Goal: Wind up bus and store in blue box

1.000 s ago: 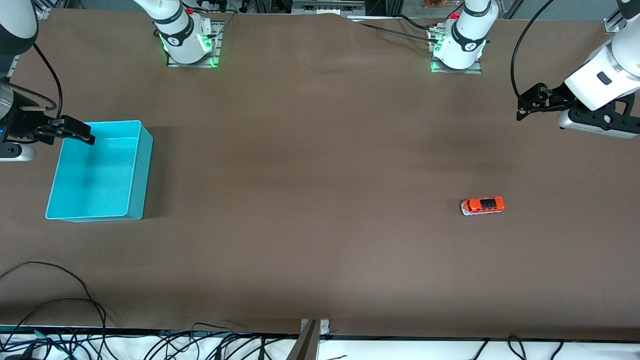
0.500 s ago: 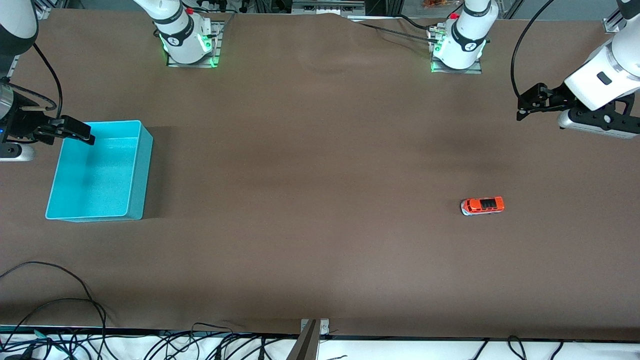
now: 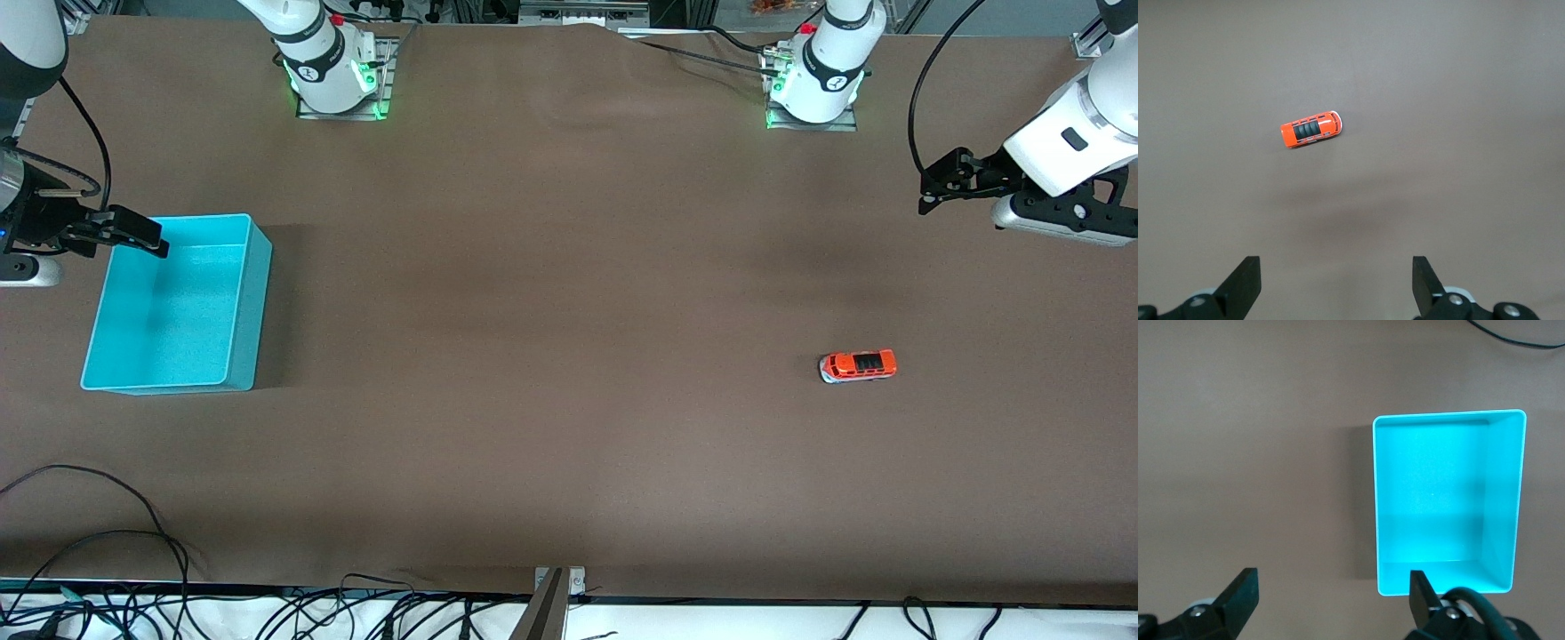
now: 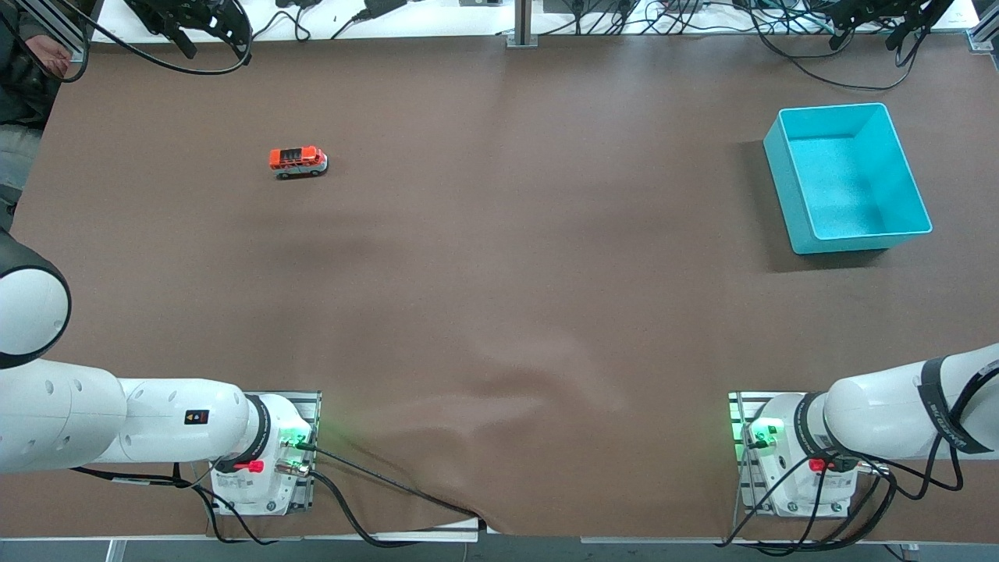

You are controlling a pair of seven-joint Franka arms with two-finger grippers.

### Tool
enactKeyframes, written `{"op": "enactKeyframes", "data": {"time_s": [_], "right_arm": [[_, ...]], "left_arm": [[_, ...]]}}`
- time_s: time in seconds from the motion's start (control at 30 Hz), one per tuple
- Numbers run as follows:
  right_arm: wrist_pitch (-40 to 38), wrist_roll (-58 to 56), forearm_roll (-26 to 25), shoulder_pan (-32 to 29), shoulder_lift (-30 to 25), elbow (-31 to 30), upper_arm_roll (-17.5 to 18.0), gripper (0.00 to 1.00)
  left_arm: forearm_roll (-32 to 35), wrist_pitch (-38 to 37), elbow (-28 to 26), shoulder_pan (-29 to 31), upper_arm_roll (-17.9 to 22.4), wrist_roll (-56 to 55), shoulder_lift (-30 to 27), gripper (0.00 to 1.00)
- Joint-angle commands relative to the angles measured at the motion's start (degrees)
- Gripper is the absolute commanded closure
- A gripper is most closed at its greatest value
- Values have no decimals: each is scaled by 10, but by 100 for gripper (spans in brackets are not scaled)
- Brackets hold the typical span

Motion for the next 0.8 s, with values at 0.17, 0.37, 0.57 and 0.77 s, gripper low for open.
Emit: {"op": "enactKeyframes", "data": {"time_s": [0.17, 0.37, 0.57, 0.77], "right_arm": [[-5, 7, -8, 1, 6, 15, -1, 0], [-5, 7, -8, 2, 6, 15, -1, 0], [-5, 6, -8, 1, 6, 15, -1, 0], [-5, 6, -8, 1, 6, 15, -1, 0]], "left_arm": [[-10, -14, 17, 1, 1, -2, 6, 0], [-10, -15, 17, 4, 1, -2, 6, 0], [-10, -16, 17, 4, 1, -2, 6, 0], [-11, -16, 17, 5, 1, -2, 6, 0]]}}
